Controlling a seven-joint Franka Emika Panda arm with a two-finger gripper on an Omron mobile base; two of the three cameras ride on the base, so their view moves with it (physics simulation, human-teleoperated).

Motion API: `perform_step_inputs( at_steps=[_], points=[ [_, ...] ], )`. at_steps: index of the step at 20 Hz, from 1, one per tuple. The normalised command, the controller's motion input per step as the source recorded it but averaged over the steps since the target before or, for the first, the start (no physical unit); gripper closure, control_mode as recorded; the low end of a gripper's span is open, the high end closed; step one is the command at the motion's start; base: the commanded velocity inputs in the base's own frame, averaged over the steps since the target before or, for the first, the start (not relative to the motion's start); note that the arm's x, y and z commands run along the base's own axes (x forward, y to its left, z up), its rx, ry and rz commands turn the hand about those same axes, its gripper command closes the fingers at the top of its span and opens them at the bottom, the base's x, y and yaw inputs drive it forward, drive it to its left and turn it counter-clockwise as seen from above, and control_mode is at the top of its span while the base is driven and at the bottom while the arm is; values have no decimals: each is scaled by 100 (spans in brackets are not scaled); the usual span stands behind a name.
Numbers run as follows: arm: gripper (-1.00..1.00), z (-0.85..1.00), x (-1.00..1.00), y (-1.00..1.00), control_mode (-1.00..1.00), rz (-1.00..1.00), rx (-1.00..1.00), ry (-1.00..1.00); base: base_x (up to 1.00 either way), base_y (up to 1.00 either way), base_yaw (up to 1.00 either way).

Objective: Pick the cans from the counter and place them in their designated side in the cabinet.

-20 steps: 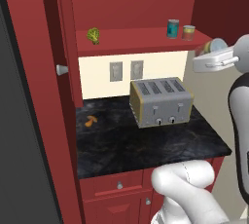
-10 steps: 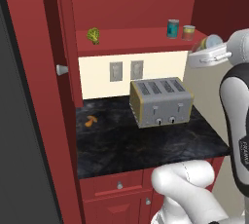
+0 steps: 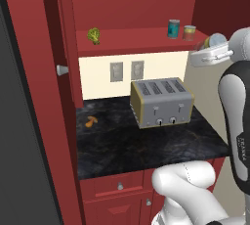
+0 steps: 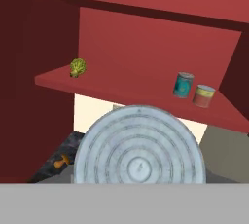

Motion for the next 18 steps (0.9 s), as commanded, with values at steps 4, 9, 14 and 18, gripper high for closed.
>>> perform_step_inputs(
  at_steps=[4,9,14,18],
  points=[
    [100,0,11,-3,-100,-4,-3,-1,0,0,0],
    [100,2,16,0,-100,-3,-3,-1,0,0,0],
    [100,0,21,0,-100,-2,-3,0,0,0,0],
    [100,0,24,0,-100,-1,-1,0,0,0,0]
  ],
)
